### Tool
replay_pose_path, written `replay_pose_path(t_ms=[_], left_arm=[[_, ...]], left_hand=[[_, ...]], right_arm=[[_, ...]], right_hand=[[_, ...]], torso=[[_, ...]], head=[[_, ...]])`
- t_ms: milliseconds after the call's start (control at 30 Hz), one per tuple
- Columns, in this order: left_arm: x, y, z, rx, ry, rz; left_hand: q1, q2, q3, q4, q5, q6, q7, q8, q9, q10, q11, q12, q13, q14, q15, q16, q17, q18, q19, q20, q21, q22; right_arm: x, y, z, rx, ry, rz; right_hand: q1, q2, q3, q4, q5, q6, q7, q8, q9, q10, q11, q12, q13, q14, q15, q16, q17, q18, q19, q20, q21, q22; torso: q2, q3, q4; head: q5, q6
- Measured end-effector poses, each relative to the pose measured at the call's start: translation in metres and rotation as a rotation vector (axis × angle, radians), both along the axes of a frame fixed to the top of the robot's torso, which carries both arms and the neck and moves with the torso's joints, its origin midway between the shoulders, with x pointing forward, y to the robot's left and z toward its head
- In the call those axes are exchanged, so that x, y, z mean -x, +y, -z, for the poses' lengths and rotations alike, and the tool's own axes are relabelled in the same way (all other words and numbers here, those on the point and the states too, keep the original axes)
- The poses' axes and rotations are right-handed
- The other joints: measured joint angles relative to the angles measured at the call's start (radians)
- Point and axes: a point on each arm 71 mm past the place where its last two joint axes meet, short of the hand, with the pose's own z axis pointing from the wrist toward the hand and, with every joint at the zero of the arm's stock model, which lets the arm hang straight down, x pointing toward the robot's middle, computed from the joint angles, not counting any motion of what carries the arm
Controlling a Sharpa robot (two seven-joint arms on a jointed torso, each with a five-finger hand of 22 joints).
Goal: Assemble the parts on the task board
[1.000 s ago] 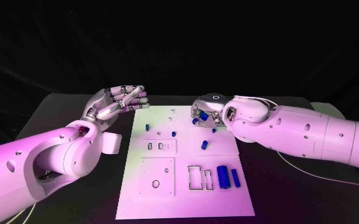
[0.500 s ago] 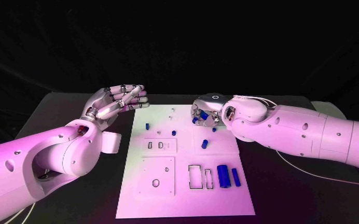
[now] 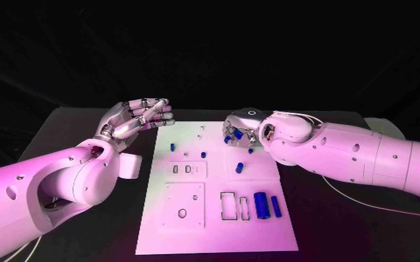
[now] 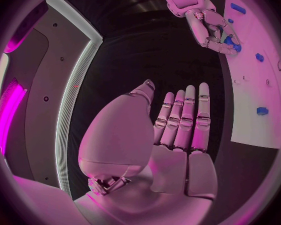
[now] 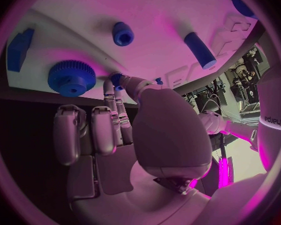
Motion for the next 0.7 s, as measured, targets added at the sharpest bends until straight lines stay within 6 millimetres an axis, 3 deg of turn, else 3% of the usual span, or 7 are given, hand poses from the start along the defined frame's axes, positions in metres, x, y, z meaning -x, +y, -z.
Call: replay_pose_path(t_ms=[100,167,467,700], left_arm=[[0.000,0.000,0.000,0.000,0.000,0.000],[0.000,0.000,0.000,0.000,0.000,0.000],[-0.001,0.000,0.000,0.000,0.001,0.000],[-0.001,0.000,0.000,0.000,0.001,0.003]], left_hand=[[0.000,0.000,0.000,0.000,0.000,0.000,0.000,0.000,0.000,0.000,0.000,0.000,0.000,0.000,0.000,0.000,0.000,0.000,0.000,0.000,0.000,0.000],[0.000,0.000,0.000,0.000,0.000,0.000,0.000,0.000,0.000,0.000,0.000,-0.003,0.000,0.000,0.000,0.000,0.000,0.000,0.000,0.000,0.000,0.000],[0.000,0.000,0.006,0.000,0.000,0.000,0.000,0.000,0.000,0.000,0.000,-0.004,0.000,0.000,0.000,0.000,0.000,0.000,0.000,0.000,0.000,-0.001],[0.000,0.000,0.006,0.000,0.000,0.000,0.000,0.000,0.000,0.000,0.000,-0.004,0.000,0.000,0.000,0.000,0.000,0.000,0.000,0.000,0.000,-0.001]], right_arm=[[0.002,0.001,-0.001,-0.015,-0.013,-0.005],[0.004,0.002,-0.003,-0.031,-0.028,-0.008],[0.005,0.009,-0.015,-0.101,-0.106,-0.012],[-0.001,0.026,-0.020,-0.137,-0.148,-0.014]], right_hand=[[-0.003,0.003,0.007,-0.007,0.006,0.005,-0.005,0.010,0.005,0.010,-0.004,0.000,0.001,-0.003,-0.003,0.004,0.001,0.000,0.015,-0.003,0.018,0.000],[-0.005,0.005,0.007,-0.007,0.014,0.006,-0.006,0.014,0.010,0.012,-0.005,-0.002,0.002,-0.003,-0.003,0.004,-0.004,-0.017,0.022,-0.003,0.042,0.000],[-0.010,0.010,0.012,-0.007,0.018,0.006,-0.006,0.014,0.018,0.019,-0.005,-0.004,0.003,-0.003,-0.003,0.004,-0.008,-0.017,0.022,-0.003,0.051,0.000],[-0.010,0.010,0.012,-0.007,0.018,0.006,-0.006,0.018,0.019,0.019,-0.005,-0.004,0.003,-0.003,-0.003,0.004,-0.008,-0.017,0.022,-0.003,0.055,0.000]], torso=[[0.000,0.0000,0.0000],[0.000,0.0000,0.0001],[0.000,-0.0012,0.0014],[0.003,-0.0012,0.0035]], head=[[-0.001,0.001],[-0.001,0.002],[-0.001,0.011],[-0.002,0.014]])
